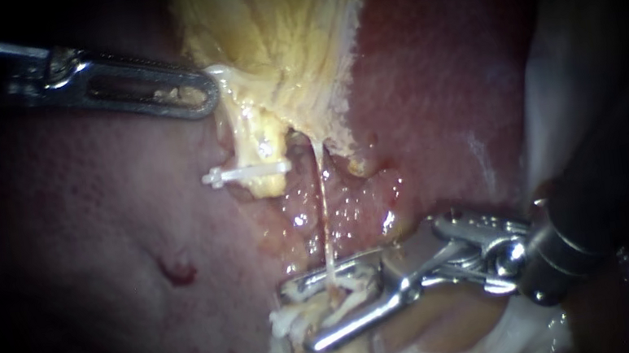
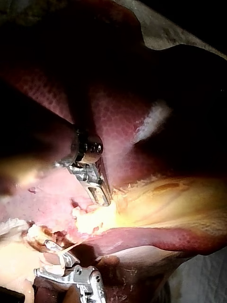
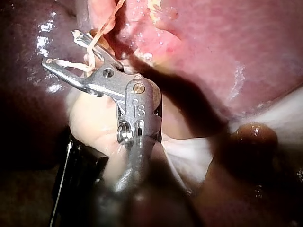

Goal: Clipping first clip right tube

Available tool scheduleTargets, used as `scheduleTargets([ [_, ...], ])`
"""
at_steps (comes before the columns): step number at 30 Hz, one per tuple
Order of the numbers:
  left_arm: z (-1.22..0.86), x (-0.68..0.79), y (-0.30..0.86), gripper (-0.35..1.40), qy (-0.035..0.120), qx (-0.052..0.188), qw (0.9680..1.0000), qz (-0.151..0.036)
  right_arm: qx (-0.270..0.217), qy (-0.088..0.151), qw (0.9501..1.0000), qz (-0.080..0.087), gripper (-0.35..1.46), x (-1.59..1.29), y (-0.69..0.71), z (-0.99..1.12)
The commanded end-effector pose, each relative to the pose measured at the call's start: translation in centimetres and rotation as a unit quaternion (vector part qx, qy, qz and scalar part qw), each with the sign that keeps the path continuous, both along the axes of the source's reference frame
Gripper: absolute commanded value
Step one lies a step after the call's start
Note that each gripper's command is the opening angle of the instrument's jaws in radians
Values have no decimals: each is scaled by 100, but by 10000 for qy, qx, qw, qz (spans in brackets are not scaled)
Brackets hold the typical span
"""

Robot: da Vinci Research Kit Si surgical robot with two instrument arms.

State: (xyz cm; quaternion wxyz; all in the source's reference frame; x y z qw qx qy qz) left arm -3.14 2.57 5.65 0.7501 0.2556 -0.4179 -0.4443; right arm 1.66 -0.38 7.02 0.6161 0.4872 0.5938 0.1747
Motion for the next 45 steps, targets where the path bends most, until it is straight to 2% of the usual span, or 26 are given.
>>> scheduleTargets([
  [1, 0, 0, 0, -35, -1, -1, 10000, 1, 2, 2, 10000, -3, 46, 2, -1, -4],
  [5, 0, 0, 0, -35, -1, -1, 10000, 1, 20, 42, 10000, -13, 46, 5, -3, -11],
  [17, 0, 0, 0, -35, -2, -1, 10000, 1, 29, 45, 10000, -15, 45, 4, 0, -12],
  [26, 0, 0, 0, -35, -1, 0, 10000, 1, 66, 54, 10000, -14, 38, 1, 11, -16],
  [30, 0, 0, 0, -35, -1, 0, 10000, 0, 79, 67, 9999, -32, 30, -3, 18, -12],
  [36, 0, -1, 0, -35, -1, -1, 10000, 0, 80, 71, 9999, -38, 5, -7, 23, -4],
  [41, 0, -1, 0, -35, -1, -1, 10000, 0, 88, 87, 9999, -37, -35, -7, 24, -4],
  [45, 0, -1, 0, -35, -1, -1, 10000, 0, 115, 77, 9999, -46, -35, -7, 25, -4],
])
